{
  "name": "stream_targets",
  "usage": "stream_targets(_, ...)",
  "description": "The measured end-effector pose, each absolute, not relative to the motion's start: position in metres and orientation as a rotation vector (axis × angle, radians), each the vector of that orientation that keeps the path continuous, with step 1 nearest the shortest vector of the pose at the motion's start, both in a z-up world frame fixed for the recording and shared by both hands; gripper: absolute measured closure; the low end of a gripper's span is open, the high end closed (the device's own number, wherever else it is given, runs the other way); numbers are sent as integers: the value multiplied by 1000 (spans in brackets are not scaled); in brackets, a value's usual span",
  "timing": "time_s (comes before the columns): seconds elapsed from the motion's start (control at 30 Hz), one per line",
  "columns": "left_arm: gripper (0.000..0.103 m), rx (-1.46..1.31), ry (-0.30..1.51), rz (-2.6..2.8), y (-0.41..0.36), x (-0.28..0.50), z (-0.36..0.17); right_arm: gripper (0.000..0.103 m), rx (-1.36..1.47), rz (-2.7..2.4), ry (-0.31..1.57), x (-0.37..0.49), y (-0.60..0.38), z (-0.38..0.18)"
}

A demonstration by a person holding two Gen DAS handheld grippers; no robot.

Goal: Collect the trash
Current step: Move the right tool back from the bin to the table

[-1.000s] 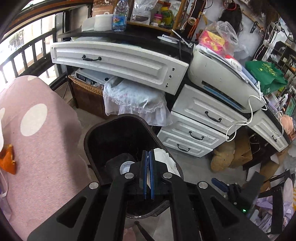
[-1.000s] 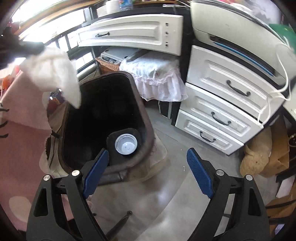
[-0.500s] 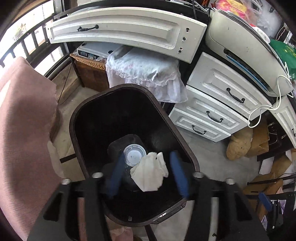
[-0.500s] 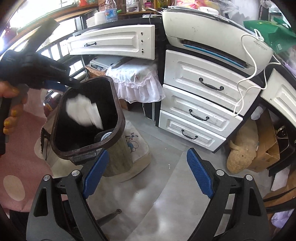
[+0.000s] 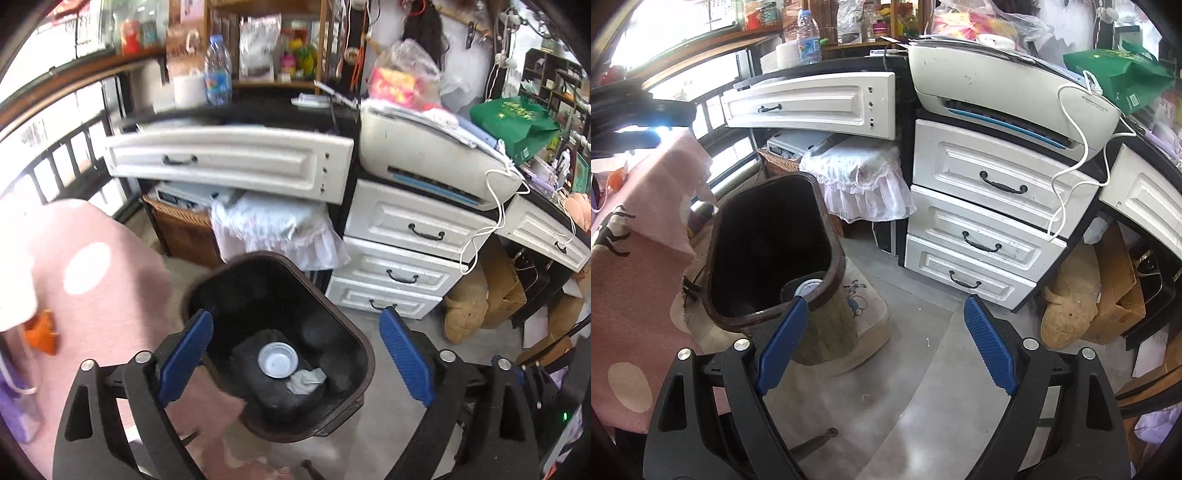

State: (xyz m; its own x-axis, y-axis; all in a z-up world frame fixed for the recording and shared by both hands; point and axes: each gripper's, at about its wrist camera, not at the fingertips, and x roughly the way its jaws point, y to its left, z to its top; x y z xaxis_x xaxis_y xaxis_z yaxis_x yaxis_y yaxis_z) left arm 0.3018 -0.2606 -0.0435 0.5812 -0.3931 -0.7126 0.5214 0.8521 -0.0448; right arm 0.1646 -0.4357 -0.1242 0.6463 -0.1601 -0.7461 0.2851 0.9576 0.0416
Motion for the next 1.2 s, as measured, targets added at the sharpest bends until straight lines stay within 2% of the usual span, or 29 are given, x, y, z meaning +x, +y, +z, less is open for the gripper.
stream_targets(0.43, 5, 161, 615, -460, -144, 237, 19, 17, 44, 7, 678, 191, -333, -43)
stream_targets(0.5, 5, 152, 610, -420, -124, 231, 23, 13, 24, 60, 651, 194, -312, -27)
stream_targets(0.8, 5, 142, 580, -217, -35, 201, 29, 10, -67, 259, 559, 194, -214, 14)
stream_targets(1.2, 6, 29, 599, 32, 84, 169, 12, 10, -126, 435, 538, 182, -135, 23)
